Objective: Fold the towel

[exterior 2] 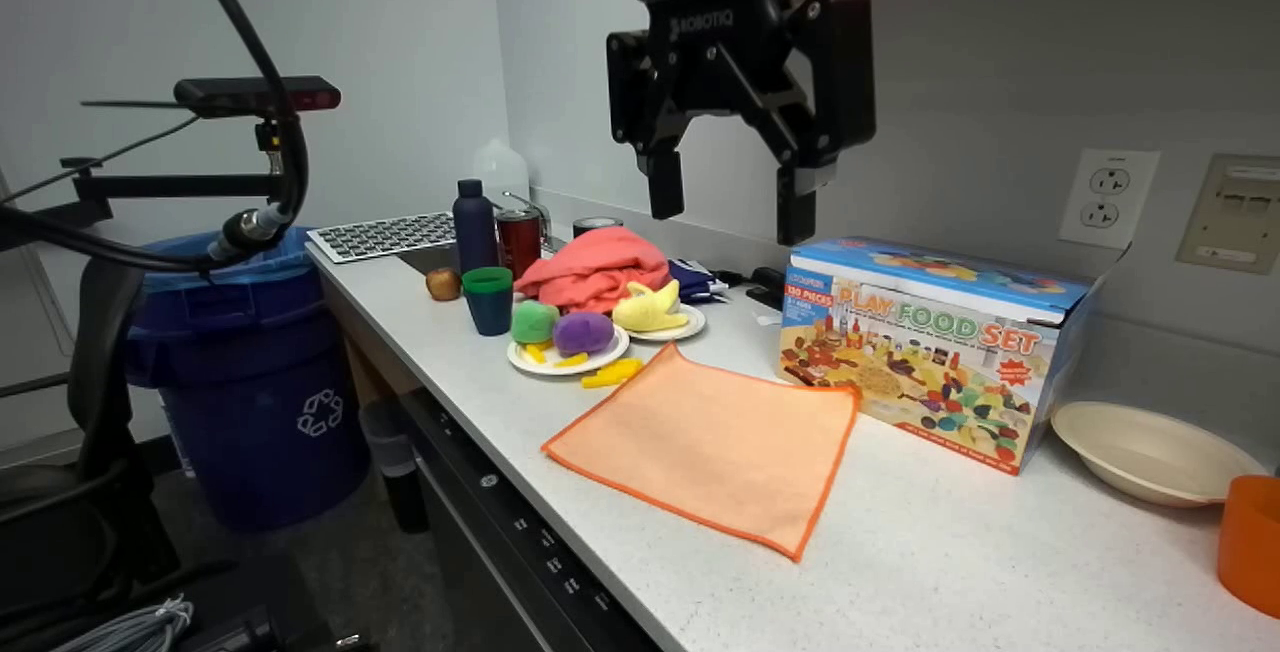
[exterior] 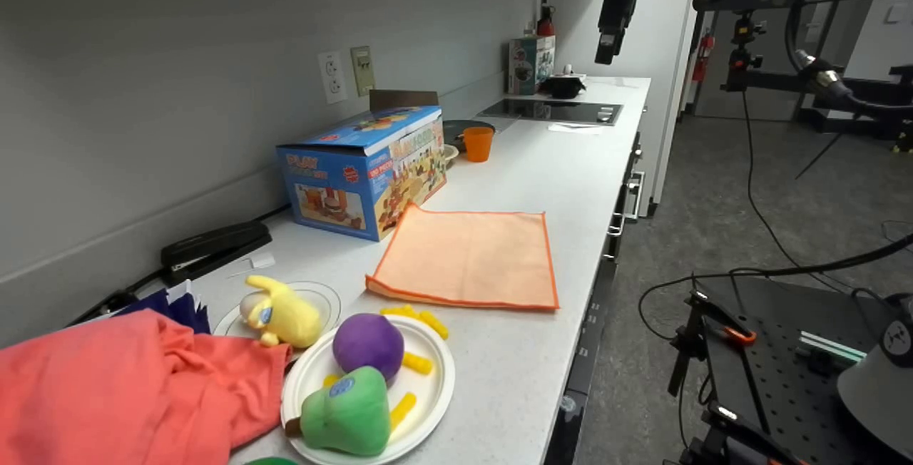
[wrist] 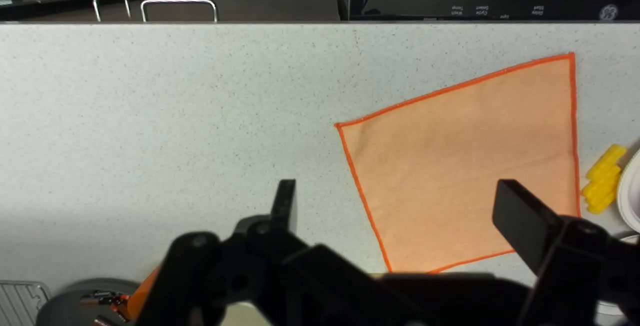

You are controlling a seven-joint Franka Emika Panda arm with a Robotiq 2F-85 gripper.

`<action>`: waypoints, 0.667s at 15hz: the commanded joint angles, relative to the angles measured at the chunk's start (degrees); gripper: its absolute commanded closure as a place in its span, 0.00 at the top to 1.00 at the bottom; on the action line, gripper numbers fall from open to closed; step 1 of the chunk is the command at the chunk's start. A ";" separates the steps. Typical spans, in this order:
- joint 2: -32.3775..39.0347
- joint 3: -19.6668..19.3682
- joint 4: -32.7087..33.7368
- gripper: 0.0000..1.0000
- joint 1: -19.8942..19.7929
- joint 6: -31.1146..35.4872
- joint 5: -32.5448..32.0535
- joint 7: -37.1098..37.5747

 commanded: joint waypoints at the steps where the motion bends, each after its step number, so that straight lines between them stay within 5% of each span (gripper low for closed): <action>1: 1.56 0.53 0.68 1.00 -0.37 2.38 -0.71 -0.13; 10: 18.92 1.36 8.99 1.00 6.69 9.72 14.40 -4.99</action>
